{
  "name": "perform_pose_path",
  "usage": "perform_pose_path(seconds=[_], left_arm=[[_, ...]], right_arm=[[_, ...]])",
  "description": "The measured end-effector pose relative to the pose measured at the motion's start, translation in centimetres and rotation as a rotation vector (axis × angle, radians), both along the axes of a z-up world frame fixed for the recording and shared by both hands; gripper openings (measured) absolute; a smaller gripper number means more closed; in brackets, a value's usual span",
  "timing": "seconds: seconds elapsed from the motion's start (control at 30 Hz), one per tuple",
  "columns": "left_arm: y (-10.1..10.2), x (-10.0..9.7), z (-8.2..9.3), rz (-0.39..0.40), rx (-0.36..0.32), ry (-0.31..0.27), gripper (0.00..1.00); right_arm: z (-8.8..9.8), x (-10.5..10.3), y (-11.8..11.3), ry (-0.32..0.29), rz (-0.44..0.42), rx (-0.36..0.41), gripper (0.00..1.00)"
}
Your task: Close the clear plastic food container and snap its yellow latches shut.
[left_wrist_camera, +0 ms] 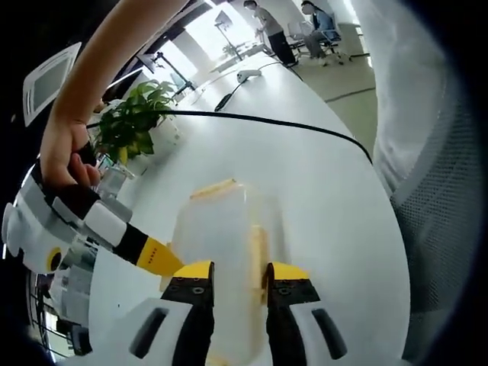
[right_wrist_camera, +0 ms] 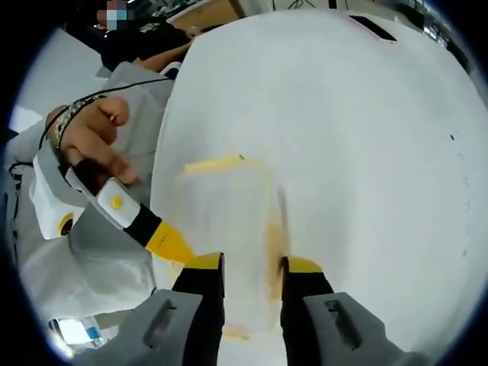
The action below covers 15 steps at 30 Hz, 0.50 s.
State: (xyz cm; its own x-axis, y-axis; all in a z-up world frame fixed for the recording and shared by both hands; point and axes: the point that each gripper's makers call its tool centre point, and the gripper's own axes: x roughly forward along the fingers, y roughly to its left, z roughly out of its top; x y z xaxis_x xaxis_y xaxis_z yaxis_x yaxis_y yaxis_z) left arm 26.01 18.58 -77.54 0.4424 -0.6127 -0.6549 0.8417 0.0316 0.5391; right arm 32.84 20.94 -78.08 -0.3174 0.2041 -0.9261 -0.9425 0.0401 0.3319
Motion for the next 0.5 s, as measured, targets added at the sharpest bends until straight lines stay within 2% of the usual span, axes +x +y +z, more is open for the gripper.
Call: perform_pose_path(seconds=[0.07, 0.1, 0.13, 0.23, 0.5], left_arm=[[-0.02, 0.00, 0.00, -0.005, 0.003, -0.004, 0.19], [0.02, -0.07, -0.05, -0.008, 0.006, 0.003, 0.19], [-0.03, -0.11, 0.02, -0.010, 0.001, 0.001, 0.19], [0.03, -0.16, 0.05, -0.011, -0.002, 0.001, 0.19], [-0.06, -0.36, 0.07, -0.016, -0.002, -0.006, 0.21]], right_arm=[[0.02, 0.00, -0.11, 0.011, 0.009, 0.002, 0.21], [0.09, -0.78, -0.20, 0.058, 0.023, 0.010, 0.20], [0.05, -0.25, 0.04, 0.035, 0.022, 0.024, 0.20], [0.26, -0.54, 0.22, 0.056, 0.010, 0.034, 0.20], [0.49, -0.75, 0.18, 0.032, 0.048, 0.031, 0.23]])
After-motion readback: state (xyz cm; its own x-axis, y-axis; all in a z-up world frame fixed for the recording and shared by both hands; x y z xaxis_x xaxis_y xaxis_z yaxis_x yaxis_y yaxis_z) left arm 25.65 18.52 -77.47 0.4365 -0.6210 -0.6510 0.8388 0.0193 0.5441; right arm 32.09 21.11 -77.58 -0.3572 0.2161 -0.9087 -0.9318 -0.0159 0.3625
